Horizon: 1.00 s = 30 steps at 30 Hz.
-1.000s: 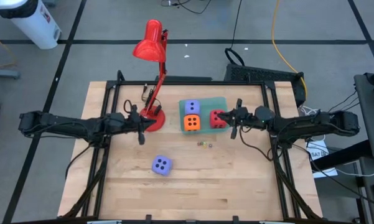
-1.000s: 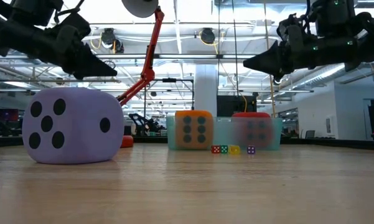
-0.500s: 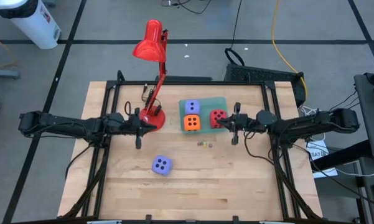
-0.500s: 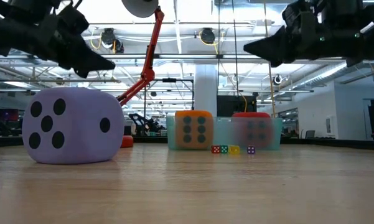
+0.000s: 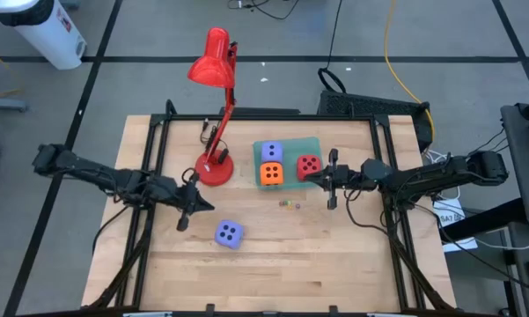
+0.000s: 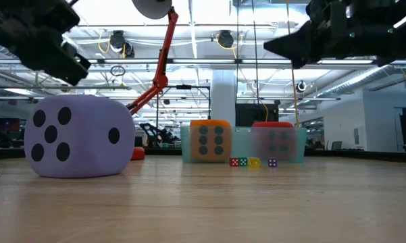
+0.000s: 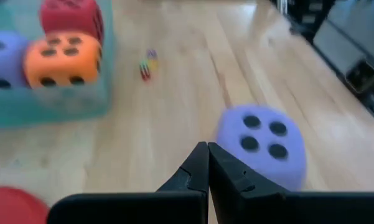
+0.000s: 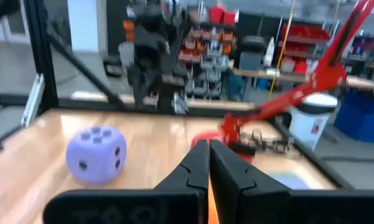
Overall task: Pick & Place Dice
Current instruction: Put the large purple dice into the bin
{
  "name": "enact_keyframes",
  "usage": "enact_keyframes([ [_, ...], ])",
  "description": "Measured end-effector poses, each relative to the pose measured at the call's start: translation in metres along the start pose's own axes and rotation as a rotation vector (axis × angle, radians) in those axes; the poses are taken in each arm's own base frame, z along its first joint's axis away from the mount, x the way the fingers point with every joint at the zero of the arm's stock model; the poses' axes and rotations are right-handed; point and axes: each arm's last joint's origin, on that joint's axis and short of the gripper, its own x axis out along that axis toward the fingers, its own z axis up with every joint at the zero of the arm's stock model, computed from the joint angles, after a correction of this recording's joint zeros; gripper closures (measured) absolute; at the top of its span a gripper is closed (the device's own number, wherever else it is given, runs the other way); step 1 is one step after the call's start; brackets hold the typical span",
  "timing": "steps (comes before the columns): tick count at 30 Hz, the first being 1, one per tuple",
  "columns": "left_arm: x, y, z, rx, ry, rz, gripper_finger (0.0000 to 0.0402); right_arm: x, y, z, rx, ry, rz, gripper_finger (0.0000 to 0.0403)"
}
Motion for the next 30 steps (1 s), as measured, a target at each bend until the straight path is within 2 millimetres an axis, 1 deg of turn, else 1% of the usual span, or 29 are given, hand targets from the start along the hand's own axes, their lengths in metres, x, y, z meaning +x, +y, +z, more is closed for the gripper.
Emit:
enact_keyframes([
  [3, -0.002, -0.012, -0.001, -0.036, 0.099, 0.004, 0.0396, 0.0, 0.0, -0.005, -0.002, 0.05, 0.004, 0.0399],
  [6, -0.001, -0.023, -0.011, -0.059, 0.181, 0.066, 0.0396, 0.0, 0.0, -0.004, -0.001, 0.045, 0.004, 0.0399],
  [8, 0.003, -0.03, -0.018, -0.019, 0.193, 0.095, 0.0396, 0.0, 0.0, -0.004, -0.003, 0.038, 0.003, 0.0399],
  [10, 0.008, -0.037, -0.021, 0.004, 0.205, 0.079, 0.0396, 0.0, 0.0, -0.003, -0.005, 0.032, 0.003, 0.0399],
  [12, 0.013, -0.042, -0.025, -0.009, 0.24, 0.07, 0.0396, 0.0, 0.0, -0.003, -0.006, 0.035, 0.003, 0.0399],
  [15, 0.021, -0.049, -0.031, -0.072, 0.259, 0.076, 0.0396, 0.0, 0.0, -0.003, -0.023, 0.035, 0.003, 0.0399],
  [19, 0.035, -0.053, -0.037, -0.061, 0.29, 0.101, 0.0396, 0.0, 0.0, -0.002, -0.033, 0.021, 0.002, 0.0399],
  [23, 0.049, -0.055, -0.035, -0.077, 0.334, 0.093, 0.0396, 0.0, 0.0, -0.003, -0.016, 0.028, 0.006, 0.0399],
  [26, 0.061, -0.057, -0.031, -0.038, 0.339, 0.06, 0.0396, 0.0, 0.0, -0.003, -0.01, 0.027, 0.005, 0.0399],
  [30, 0.078, -0.059, -0.019, 0.041, 0.331, 0.034, 0.0396, 0.0, 0.0, -0.002, -0.028, 0.024, 0.005, 0.0399],
])
